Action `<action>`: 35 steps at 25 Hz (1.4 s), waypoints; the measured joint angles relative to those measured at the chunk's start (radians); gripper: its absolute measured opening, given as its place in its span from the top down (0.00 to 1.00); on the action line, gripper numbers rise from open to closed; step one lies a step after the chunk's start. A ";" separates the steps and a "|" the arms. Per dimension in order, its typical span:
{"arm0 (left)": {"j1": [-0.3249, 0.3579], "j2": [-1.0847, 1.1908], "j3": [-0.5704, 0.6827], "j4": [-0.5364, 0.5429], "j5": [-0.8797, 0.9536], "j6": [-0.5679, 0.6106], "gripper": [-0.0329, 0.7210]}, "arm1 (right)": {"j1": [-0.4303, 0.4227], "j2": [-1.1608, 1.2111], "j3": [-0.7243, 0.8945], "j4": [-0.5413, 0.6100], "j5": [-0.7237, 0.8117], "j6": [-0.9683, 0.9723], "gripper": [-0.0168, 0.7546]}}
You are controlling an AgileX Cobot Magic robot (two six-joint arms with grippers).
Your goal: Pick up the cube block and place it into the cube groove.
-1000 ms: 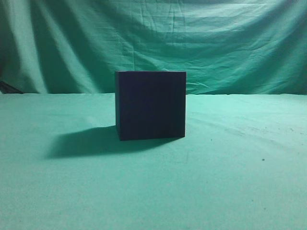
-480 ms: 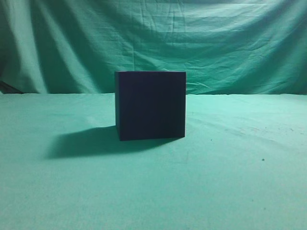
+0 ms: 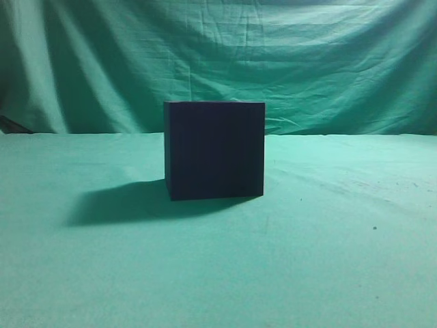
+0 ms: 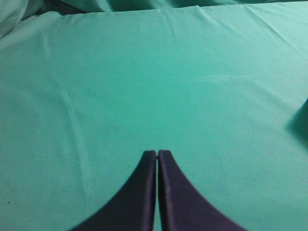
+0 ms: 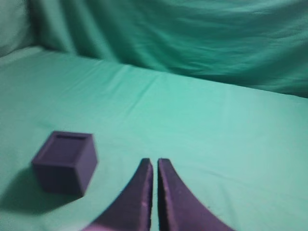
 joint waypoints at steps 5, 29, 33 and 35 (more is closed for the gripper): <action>0.000 0.000 0.000 0.000 0.000 0.000 0.96 | -0.220 -0.163 0.226 0.038 -0.136 0.000 0.98; 0.000 0.000 0.000 0.000 0.000 0.000 0.96 | -0.345 -0.299 0.586 0.023 -0.277 -0.012 0.98; 0.000 0.000 0.000 0.000 0.000 0.000 0.96 | -0.345 -0.299 0.586 0.023 -0.277 -0.012 0.98; 0.000 0.000 0.000 0.000 0.000 0.000 0.96 | -0.345 -0.299 0.586 0.023 -0.277 -0.012 0.98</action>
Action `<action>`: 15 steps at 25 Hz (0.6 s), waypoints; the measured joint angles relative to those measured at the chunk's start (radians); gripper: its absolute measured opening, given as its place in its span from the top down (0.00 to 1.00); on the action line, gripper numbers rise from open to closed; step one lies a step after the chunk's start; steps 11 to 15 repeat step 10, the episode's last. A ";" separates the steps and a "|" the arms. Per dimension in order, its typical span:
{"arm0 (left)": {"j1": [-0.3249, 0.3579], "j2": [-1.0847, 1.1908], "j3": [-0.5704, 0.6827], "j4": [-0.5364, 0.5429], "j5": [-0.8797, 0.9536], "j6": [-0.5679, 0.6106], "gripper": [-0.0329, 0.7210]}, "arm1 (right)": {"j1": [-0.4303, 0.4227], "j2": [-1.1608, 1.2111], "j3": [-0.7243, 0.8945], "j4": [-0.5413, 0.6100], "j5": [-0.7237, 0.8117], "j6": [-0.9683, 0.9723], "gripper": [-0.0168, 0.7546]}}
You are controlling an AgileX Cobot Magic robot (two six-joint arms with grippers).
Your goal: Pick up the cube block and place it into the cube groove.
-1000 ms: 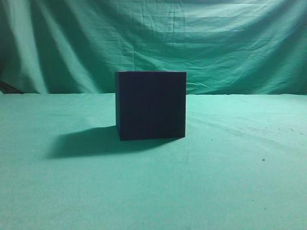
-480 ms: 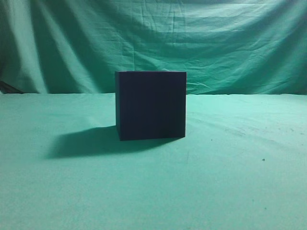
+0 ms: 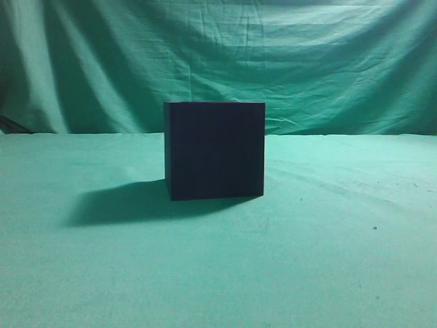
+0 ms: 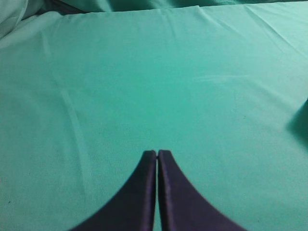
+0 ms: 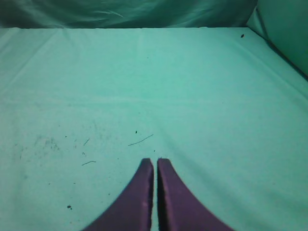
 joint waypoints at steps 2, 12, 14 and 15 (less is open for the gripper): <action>0.000 0.000 0.000 0.000 0.000 0.000 0.96 | 0.000 0.000 0.000 0.000 0.000 0.000 0.98; 0.000 0.000 0.000 0.000 0.000 0.000 0.96 | 0.000 0.000 0.000 0.000 0.002 0.000 0.98; 0.000 0.000 0.000 0.000 0.000 0.000 0.96 | 0.000 0.000 0.000 0.000 0.002 0.000 0.98; 0.000 0.000 0.000 0.000 0.000 0.000 0.96 | 0.000 0.000 0.000 0.000 0.002 0.000 0.98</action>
